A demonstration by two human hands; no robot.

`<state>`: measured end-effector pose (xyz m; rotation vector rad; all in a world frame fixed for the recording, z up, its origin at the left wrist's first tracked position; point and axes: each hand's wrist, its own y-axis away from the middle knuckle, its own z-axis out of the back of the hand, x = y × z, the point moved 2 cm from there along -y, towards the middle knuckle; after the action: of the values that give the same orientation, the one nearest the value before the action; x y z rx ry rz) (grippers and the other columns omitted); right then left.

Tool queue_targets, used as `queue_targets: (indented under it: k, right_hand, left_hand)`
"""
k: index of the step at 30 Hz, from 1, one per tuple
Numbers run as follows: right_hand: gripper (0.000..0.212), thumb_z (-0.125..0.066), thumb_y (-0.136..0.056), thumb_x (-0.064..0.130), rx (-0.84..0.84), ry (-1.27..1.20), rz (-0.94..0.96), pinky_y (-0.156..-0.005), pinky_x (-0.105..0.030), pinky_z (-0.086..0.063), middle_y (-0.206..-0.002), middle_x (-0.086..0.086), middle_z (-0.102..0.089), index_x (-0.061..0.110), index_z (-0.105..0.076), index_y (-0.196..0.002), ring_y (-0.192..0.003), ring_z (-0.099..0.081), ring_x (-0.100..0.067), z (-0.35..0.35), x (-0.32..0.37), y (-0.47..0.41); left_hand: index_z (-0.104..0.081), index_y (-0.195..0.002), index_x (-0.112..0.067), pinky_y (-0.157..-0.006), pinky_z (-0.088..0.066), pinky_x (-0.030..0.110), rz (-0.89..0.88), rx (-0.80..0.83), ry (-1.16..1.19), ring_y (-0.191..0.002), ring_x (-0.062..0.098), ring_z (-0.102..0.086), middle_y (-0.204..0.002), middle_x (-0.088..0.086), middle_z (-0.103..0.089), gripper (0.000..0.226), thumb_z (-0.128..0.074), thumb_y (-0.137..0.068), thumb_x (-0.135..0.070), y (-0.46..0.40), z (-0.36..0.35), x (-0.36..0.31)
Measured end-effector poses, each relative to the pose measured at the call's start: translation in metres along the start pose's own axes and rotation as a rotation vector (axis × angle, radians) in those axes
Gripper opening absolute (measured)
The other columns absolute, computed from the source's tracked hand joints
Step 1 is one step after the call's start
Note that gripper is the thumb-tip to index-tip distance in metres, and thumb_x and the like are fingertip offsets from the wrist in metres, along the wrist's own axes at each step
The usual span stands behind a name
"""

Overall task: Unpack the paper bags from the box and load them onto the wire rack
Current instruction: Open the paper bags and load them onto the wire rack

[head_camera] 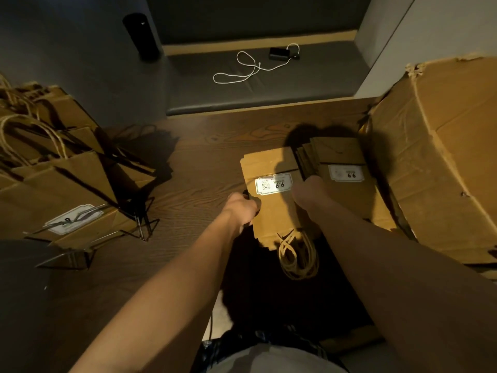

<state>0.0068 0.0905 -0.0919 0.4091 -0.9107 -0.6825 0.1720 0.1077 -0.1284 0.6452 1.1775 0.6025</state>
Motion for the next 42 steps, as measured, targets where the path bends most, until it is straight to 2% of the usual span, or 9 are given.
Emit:
queue_targets:
  k: [6,10,13,16,19,23,26,31,42]
  right_hand:
    - [0.025,-0.048,-0.091,0.005,0.131,0.056,0.239,-0.080,-0.038,-0.051,-0.112,-0.013,-0.061,0.015,-0.056,-0.112,-0.098,-0.058,-0.028,0.013,0.041,0.014]
    - [0.038,-0.049,-0.089,0.004,0.172,0.526,0.568,-0.087,-0.034,-0.044,-0.121,-0.006,-0.058,0.016,-0.058,-0.124,-0.109,-0.053,-0.025,0.012,0.098,0.034]
    - [0.026,-0.053,-0.089,0.006,0.212,0.925,0.787,-0.074,-0.029,-0.041,-0.112,-0.004,-0.060,0.017,-0.061,-0.112,-0.095,-0.055,-0.021,-0.007,0.138,0.065]
    - [0.013,-0.055,-0.090,0.015,0.255,1.114,0.869,-0.074,-0.032,-0.044,-0.100,-0.001,-0.061,0.027,-0.057,-0.087,-0.091,-0.057,-0.022,-0.029,0.162,0.094]
    - [0.025,-0.050,-0.090,0.024,-0.123,1.273,1.142,-0.100,-0.047,-0.032,-0.121,-0.004,-0.054,0.029,-0.057,-0.114,-0.119,-0.046,-0.026,-0.045,0.175,0.104]
    - [0.088,-0.068,-0.082,0.042,-0.377,0.774,1.010,-0.111,-0.050,-0.020,-0.157,-0.013,-0.014,0.025,-0.017,-0.152,-0.143,-0.017,-0.035,-0.052,0.185,0.110]
    - [0.111,-0.084,-0.069,0.045,0.054,0.136,0.465,-0.112,-0.049,-0.033,-0.156,-0.012,-0.023,0.019,-0.016,-0.153,-0.140,-0.029,-0.033,-0.063,0.181,0.092]
    - [0.036,-0.082,-0.076,0.017,0.488,-0.261,0.346,-0.094,-0.044,-0.052,-0.109,-0.003,-0.074,0.015,-0.068,-0.109,-0.102,-0.068,-0.022,-0.098,0.170,0.087]
    - [0.031,-0.067,-0.087,0.002,0.783,-0.318,0.399,-0.092,-0.047,-0.055,-0.110,-0.012,-0.072,0.005,-0.062,-0.117,-0.102,-0.070,-0.026,-0.132,0.188,0.131]
  left_hand:
    - [-0.048,-0.135,-0.001,-0.088,-0.051,0.037,0.011,-0.037,-0.189,-0.105,0.032,-0.058,-0.118,0.018,-0.054,0.058,-0.070,-0.085,-0.023,0.006,0.026,-0.009]
    - [-0.013,-0.154,-0.029,-0.115,-0.025,0.050,-0.469,-0.463,-0.560,-0.145,0.037,-0.016,-0.156,0.011,-0.017,0.096,-0.074,-0.081,-0.035,0.037,0.056,-0.044]
    - [-0.029,-0.150,-0.033,-0.117,-0.013,0.056,-0.674,-0.438,-0.861,-0.150,0.029,-0.011,-0.158,0.001,-0.028,0.071,-0.065,-0.089,-0.035,0.050,0.077,-0.069]
    - [-0.055,-0.117,-0.028,-0.109,-0.031,0.050,-0.588,-0.272,-0.896,-0.120,0.025,-0.055,-0.111,-0.003,-0.062,0.022,-0.057,-0.096,-0.029,0.051,0.104,-0.077]
    - [-0.060,-0.104,-0.027,-0.093,-0.049,0.041,-0.516,-0.181,-0.640,-0.102,0.023,-0.062,-0.101,-0.001,-0.065,0.007,-0.054,-0.100,-0.024,0.047,0.130,-0.065]
    - [-0.061,-0.123,-0.019,-0.101,-0.050,0.045,-0.487,-0.248,0.028,-0.107,0.020,-0.065,-0.116,-0.001,-0.069,0.023,-0.055,-0.101,-0.024,0.045,0.173,-0.040]
    - [-0.063,-0.122,-0.018,-0.099,-0.053,0.046,-0.535,-0.180,0.350,-0.107,0.023,-0.068,-0.116,0.004,-0.072,0.023,-0.060,-0.099,-0.018,0.051,0.197,-0.031]
    - [-0.065,-0.111,-0.018,-0.090,-0.057,0.045,-0.535,-0.148,0.581,-0.102,0.030,-0.071,-0.111,0.011,-0.074,0.023,-0.070,-0.090,-0.008,0.064,0.221,-0.024]
    - [-0.064,-0.115,-0.015,-0.097,-0.054,0.047,-0.477,-0.250,0.610,-0.105,0.025,-0.070,-0.113,0.008,-0.074,0.021,-0.066,-0.095,-0.019,0.090,0.273,0.010]
